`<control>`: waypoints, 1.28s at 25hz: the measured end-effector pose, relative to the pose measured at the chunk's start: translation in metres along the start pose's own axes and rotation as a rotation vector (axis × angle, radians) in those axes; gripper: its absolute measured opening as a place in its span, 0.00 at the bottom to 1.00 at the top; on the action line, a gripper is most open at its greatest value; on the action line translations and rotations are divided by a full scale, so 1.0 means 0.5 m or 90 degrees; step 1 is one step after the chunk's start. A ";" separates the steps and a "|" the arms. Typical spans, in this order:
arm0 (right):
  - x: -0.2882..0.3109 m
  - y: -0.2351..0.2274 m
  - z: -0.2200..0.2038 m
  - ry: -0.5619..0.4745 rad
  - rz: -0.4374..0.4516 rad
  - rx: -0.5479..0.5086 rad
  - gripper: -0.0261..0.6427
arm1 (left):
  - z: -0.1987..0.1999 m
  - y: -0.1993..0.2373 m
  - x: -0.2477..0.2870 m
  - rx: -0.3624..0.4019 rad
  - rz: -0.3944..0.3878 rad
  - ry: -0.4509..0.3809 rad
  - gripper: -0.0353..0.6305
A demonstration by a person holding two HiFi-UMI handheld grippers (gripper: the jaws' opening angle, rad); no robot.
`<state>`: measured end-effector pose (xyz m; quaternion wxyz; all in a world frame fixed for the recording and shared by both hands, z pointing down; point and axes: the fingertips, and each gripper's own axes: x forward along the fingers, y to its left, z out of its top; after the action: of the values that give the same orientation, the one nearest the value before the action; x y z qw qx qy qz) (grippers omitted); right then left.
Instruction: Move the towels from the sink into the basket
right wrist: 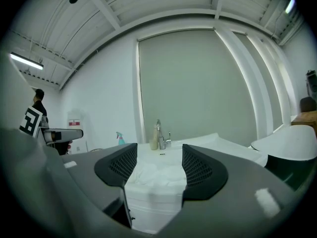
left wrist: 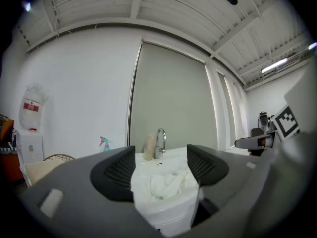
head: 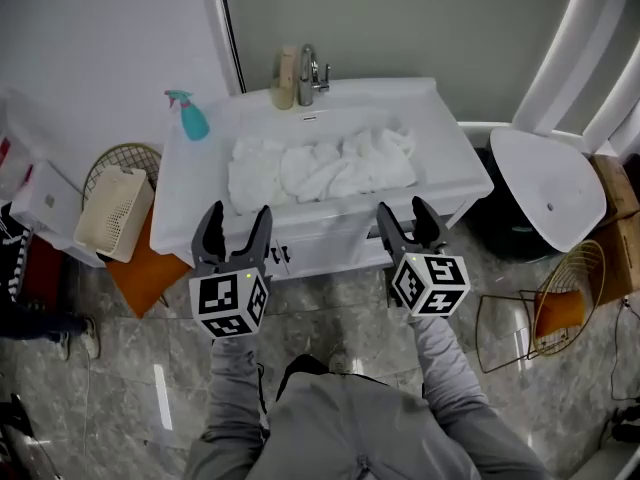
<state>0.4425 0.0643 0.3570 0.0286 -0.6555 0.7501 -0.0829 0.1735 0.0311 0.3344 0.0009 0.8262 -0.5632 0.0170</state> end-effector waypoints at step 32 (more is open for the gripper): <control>0.473 -0.029 -0.416 0.661 0.194 -0.380 0.72 | -0.511 -0.076 0.625 0.828 -0.874 0.437 0.73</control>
<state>0.3923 -0.1532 0.5799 -0.5131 -0.3951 0.7422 -0.1725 0.3161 -0.2404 0.5997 -0.2786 0.7627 0.1840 0.5540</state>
